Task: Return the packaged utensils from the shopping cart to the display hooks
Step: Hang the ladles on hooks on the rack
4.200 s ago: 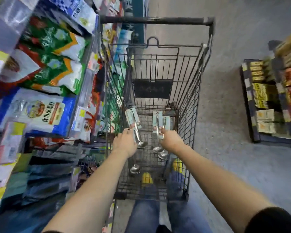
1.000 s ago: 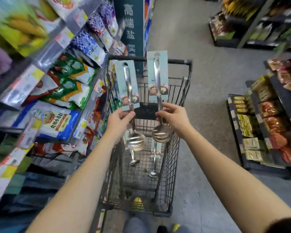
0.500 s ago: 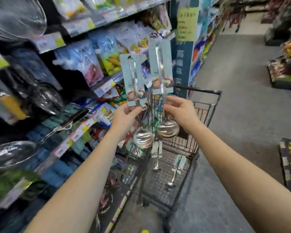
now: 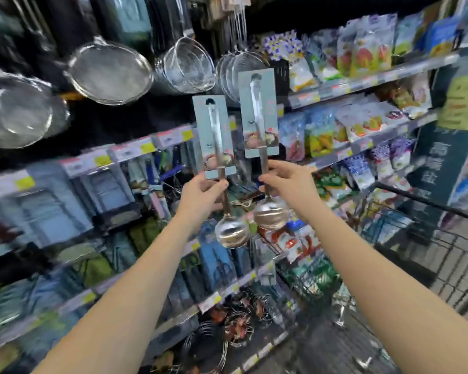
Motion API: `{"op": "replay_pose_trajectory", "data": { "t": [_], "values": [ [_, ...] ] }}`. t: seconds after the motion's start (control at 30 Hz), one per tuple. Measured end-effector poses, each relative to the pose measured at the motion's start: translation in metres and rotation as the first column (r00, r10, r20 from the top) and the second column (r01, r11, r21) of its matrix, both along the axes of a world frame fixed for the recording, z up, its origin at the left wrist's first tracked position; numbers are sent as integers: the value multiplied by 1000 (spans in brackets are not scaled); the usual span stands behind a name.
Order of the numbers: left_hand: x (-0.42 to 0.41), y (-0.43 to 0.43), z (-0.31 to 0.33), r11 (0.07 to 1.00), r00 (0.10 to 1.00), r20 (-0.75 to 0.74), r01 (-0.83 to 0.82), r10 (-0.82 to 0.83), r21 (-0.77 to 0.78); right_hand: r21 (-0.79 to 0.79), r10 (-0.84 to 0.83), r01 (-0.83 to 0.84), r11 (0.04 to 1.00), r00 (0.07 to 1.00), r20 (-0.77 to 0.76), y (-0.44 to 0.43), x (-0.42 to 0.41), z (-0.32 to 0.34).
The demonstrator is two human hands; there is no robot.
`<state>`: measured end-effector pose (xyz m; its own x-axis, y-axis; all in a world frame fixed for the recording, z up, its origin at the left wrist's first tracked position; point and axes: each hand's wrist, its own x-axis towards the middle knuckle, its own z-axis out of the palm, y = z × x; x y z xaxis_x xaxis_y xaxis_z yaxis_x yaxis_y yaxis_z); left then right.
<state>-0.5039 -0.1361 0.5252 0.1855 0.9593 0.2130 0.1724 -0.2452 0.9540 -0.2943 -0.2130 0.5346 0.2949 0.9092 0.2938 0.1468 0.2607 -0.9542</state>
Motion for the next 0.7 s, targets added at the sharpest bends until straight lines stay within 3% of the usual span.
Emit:
{"op": "replay_pose_trajectory", "data": {
  "t": [0.4,0.7],
  "values": [
    [-313,-107,37,905,904,-51,-421,424,59,28,327,-329,944,944,42,-11,-292,35],
    [-472,-217,78,793,802,44,-596,595,127,19,603,-602,798,798,-13,-45,-484,59]
  ]
}}
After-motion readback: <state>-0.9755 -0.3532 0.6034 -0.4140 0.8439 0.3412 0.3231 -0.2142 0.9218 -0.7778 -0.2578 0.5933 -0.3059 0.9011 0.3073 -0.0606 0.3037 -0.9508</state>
